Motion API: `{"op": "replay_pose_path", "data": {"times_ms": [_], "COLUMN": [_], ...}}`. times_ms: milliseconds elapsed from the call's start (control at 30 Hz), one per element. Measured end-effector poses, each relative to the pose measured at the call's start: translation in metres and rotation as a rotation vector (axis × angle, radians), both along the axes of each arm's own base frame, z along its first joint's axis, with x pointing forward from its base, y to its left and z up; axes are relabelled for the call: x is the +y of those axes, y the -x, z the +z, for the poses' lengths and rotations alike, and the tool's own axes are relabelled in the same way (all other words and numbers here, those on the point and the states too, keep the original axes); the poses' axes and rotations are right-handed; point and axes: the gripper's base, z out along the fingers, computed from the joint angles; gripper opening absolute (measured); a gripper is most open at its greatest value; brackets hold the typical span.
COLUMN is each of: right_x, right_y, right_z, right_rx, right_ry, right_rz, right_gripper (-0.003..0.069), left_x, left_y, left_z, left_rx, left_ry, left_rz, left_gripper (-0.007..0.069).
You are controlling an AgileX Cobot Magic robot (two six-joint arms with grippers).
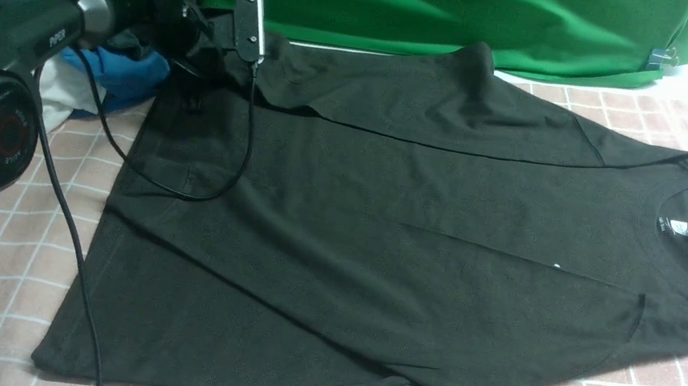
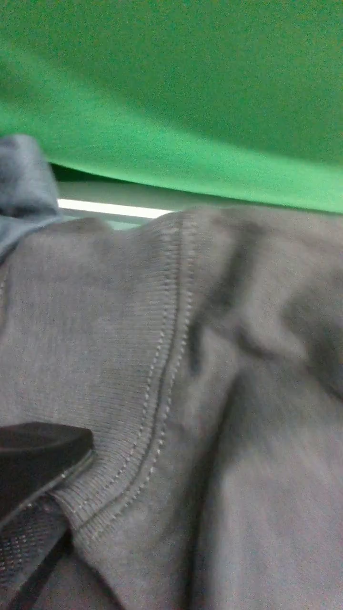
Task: Fold a long-sleeved shirt over a pink coffee tablecloth.
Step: 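Grab the top left corner of the dark shirt with the left gripper, then fold the left side of the dark shirt inward over its body with the left gripper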
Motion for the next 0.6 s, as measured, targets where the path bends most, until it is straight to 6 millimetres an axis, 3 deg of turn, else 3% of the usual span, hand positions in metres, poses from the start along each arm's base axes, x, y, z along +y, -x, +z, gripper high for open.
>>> {"op": "replay_pose_path", "data": {"times_ms": [233,600], "right_x": [0.0,0.0], "right_y": [0.0,0.0], "right_z": [0.0,0.0], "right_rx": [0.001,0.002], "right_ry": [-0.002,-0.002], "right_rz": [0.001,0.001], "right_gripper": [0.0041,0.0041], "left_x": [-0.004,0.005], "left_y": [0.004,0.027], "left_z": [0.024,0.055], "left_rx": [-0.031,0.107], "left_ry": [-0.045,-0.08], "left_rz": [-0.017,0.09], "left_gripper": [0.004,0.004]}}
